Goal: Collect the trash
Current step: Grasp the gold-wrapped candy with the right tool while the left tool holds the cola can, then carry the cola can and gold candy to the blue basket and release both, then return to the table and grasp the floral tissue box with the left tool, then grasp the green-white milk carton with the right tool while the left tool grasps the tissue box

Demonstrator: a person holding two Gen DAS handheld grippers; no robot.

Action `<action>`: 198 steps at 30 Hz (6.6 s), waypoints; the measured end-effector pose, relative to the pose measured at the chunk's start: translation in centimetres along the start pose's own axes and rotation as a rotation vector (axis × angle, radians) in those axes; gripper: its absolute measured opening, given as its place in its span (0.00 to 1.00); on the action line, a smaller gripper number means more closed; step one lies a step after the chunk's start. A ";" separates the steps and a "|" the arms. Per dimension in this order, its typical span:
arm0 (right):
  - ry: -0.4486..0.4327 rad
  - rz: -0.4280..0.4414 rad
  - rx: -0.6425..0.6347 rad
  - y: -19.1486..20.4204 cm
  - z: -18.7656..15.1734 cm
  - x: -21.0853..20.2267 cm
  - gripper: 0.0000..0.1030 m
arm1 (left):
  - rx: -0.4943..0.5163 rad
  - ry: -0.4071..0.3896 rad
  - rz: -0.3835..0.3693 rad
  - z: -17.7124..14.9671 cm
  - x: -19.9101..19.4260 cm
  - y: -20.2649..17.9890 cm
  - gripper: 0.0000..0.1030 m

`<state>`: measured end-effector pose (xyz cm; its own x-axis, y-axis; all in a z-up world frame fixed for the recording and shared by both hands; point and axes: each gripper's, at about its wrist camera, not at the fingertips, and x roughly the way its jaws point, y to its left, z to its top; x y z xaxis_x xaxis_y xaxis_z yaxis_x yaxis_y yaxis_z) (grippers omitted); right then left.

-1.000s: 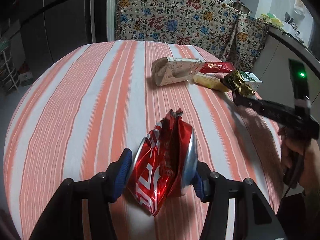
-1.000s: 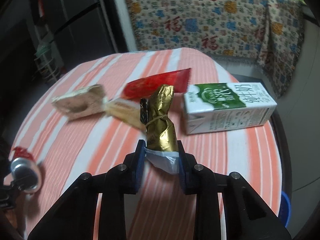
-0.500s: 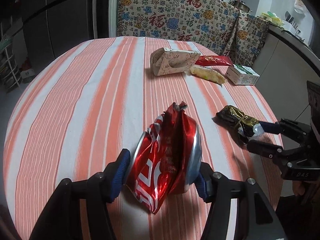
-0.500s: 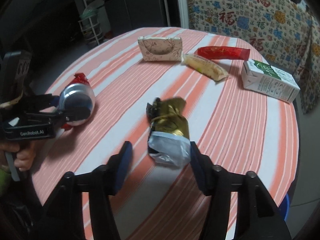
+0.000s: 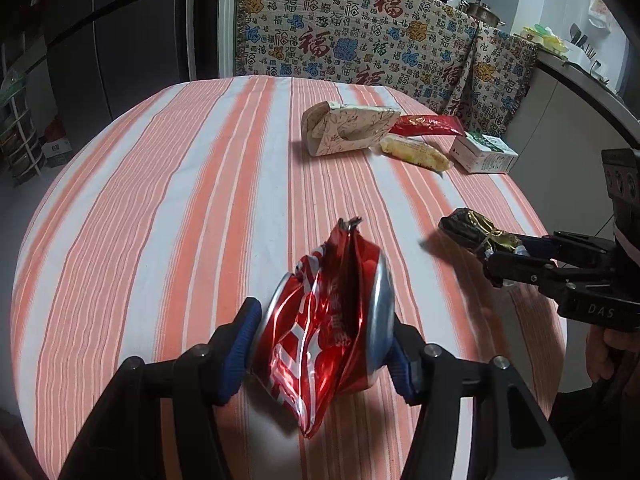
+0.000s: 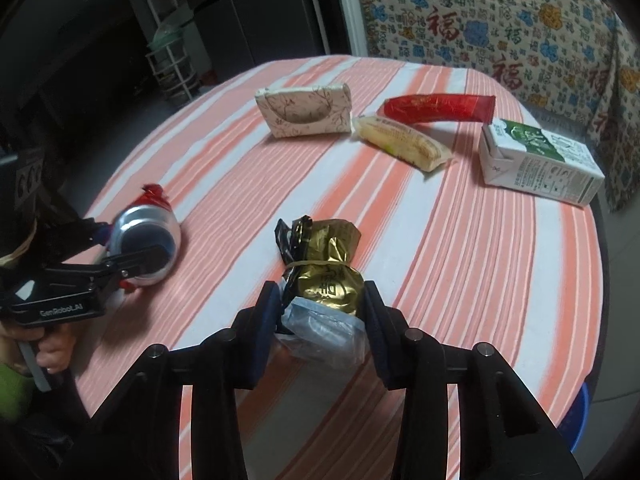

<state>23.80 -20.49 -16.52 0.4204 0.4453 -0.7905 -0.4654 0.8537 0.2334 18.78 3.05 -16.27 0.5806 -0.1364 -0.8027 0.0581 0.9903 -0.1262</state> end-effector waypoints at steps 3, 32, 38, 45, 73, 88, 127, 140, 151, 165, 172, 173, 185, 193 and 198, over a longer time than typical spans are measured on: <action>-0.013 0.002 0.012 -0.2 -0.3 -0.8 0.41 | 0.004 -0.003 -0.014 0.1 -0.3 -0.7 0.57; -0.067 -0.046 0.078 -3.4 -3.2 -6.0 0.41 | 0.057 0.012 -0.068 -0.1 -0.6 -6.8 0.56; -0.127 -0.094 0.200 -8.1 -4.7 -9.4 0.41 | 0.124 0.013 -0.165 1.3 -0.2 -13.0 0.56; -0.144 -0.259 0.367 -15.7 -9.2 -13.8 0.41 | 0.259 0.053 -0.309 2.7 2.2 -23.6 0.56; -0.080 -0.426 0.698 -27.8 -17.5 -17.8 0.50 | 0.381 0.262 -0.500 0.6 16.0 -40.6 0.63; -0.146 -0.515 0.618 -25.8 -15.1 -18.9 0.73 | 0.401 0.101 -0.452 1.4 8.9 -36.5 0.66; -0.020 -0.170 -0.102 1.7 -3.4 3.0 0.95 | 0.474 0.043 -0.145 13.1 13.2 0.8 0.98; -0.017 -0.158 -0.110 1.9 -3.7 2.8 0.98 | 0.624 -0.025 -0.162 13.5 13.2 -2.0 0.43; -0.011 -0.165 -0.100 1.5 -4.1 2.0 0.97 | 0.169 0.042 -0.056 8.2 6.2 2.7 0.42; -0.079 -0.245 0.101 -4.9 -3.0 0.0 0.93 | 0.124 0.009 0.080 4.9 6.1 4.4 0.80; -0.092 -0.277 0.106 -6.9 -1.7 0.0 0.93 | 0.120 0.005 0.080 4.7 6.1 4.6 0.82; -0.107 -0.287 0.133 -7.9 -1.4 -0.5 0.93 | 0.117 0.006 0.078 4.7 6.1 4.7 0.82; -0.276 -0.201 0.312 -19.4 3.9 -0.1 0.93 | 0.115 0.005 0.074 4.6 6.2 4.7 0.83; -0.035 0.279 -0.170 -9.2 1.6 0.5 0.79 | 0.115 0.004 0.074 4.6 6.2 4.7 0.83; -0.086 -0.073 -0.097 -11.3 2.7 1.0 0.99 | 0.115 0.003 0.073 4.6 6.2 4.7 0.83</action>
<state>31.61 -28.93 -18.42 0.5193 0.4082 -0.7508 -0.5026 0.8564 0.1180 26.40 7.00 -19.21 0.5839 -0.0634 -0.8093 0.1083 0.9941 0.0002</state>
